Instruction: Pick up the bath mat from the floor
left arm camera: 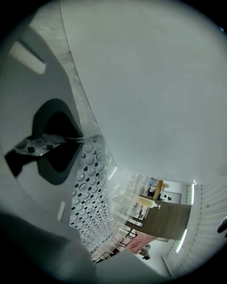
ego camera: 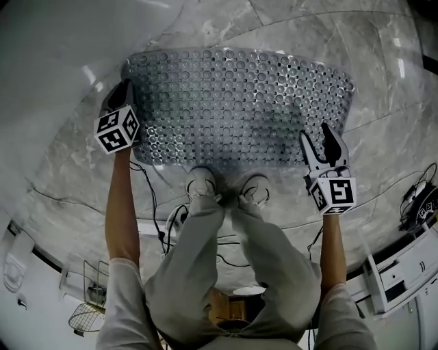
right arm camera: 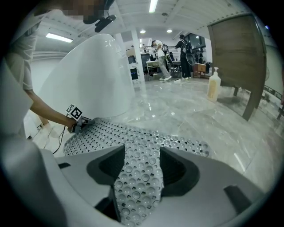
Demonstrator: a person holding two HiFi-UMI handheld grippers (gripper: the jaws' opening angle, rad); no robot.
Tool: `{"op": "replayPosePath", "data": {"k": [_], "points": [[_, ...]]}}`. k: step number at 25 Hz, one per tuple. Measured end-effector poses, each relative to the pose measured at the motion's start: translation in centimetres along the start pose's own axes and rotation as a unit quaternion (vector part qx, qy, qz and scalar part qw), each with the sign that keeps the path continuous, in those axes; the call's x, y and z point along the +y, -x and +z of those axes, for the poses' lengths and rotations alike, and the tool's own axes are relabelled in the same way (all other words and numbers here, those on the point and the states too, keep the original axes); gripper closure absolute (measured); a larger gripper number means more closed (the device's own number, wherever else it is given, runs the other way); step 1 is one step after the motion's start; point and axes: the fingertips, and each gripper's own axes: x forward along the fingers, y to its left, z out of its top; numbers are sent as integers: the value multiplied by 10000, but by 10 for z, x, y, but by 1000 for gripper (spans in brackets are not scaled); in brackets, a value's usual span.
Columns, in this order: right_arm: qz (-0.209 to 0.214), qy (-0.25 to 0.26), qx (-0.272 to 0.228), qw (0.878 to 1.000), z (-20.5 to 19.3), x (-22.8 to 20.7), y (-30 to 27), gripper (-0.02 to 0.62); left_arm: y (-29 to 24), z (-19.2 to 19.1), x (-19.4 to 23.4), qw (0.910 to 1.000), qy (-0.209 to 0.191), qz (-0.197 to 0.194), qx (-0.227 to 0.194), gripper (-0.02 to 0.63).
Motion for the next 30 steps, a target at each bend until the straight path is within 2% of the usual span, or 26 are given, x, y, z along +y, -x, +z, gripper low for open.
{"op": "replayPosePath", "data": {"k": [9, 14, 22, 30], "points": [[-163, -73, 10, 9998, -5, -6, 0, 357, 3, 1, 5, 9999, 50, 117, -41, 574], [-393, -112, 69, 9991, -15, -25, -2, 357, 3, -1, 8, 9999, 39, 145, -57, 572], [-846, 43, 187, 9962, -19, -81, -29, 357, 3, 2, 6, 9998, -59, 117, -124, 571], [-1345, 260, 665, 9883, -29, -153, -49, 357, 2, 1, 7, 9998, -80, 79, -156, 568]]}}
